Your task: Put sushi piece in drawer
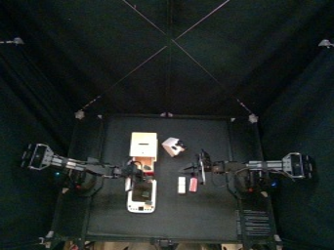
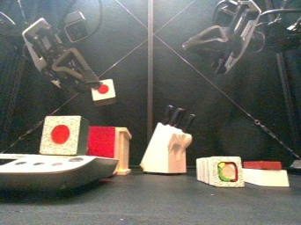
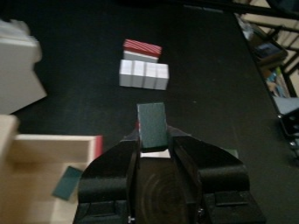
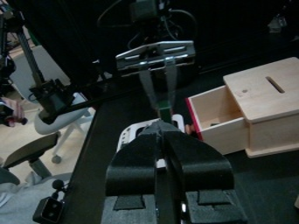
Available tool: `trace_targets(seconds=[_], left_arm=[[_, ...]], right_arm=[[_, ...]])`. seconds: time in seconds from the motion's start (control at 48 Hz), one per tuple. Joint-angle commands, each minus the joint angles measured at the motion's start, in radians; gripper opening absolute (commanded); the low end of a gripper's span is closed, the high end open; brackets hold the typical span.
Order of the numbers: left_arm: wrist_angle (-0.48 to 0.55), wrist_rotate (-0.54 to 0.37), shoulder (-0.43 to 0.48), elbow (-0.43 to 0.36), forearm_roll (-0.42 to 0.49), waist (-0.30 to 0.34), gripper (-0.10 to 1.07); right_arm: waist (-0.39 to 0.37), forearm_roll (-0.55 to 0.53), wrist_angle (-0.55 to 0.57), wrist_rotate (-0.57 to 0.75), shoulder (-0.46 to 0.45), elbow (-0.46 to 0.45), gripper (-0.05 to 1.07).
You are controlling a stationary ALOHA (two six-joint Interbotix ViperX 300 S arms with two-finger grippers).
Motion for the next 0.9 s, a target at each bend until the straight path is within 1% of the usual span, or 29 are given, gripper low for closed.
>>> trace_targets(seconds=[0.0,0.104,0.208,0.312,0.479,0.667,0.792,0.875], left_arm=[[-0.014,-0.002,-0.035,0.012,0.002,0.055,0.58],[-0.020,0.000,-0.055,0.043,0.002,0.120,0.58],[-0.020,0.000,-0.057,0.066,0.002,0.176,0.58],[-0.020,0.000,-0.057,0.091,0.002,0.209,0.58],[-0.020,0.000,-0.057,0.126,0.002,0.221,0.59],[-0.020,-0.002,-0.057,0.141,0.000,0.221,0.61],[-0.021,-0.003,-0.057,0.140,-0.002,0.224,0.69],[-0.021,-0.003,-0.057,0.138,-0.002,0.224,0.76]], right_arm=[[-0.003,0.003,-0.008,0.000,-0.003,-0.018,0.37],[-0.003,0.003,-0.008,0.000,0.002,-0.023,0.37],[-0.003,0.003,-0.008,0.000,0.006,-0.025,0.37],[-0.003,0.003,-0.008,-0.002,0.009,-0.028,0.37],[-0.003,0.003,-0.008,-0.002,0.009,-0.026,0.37],[-0.003,0.002,-0.008,-0.002,0.011,-0.028,0.37],[-0.003,0.003,-0.008,-0.002,0.011,-0.028,0.37],[-0.003,0.002,-0.008,-0.002,0.011,-0.028,0.37]])
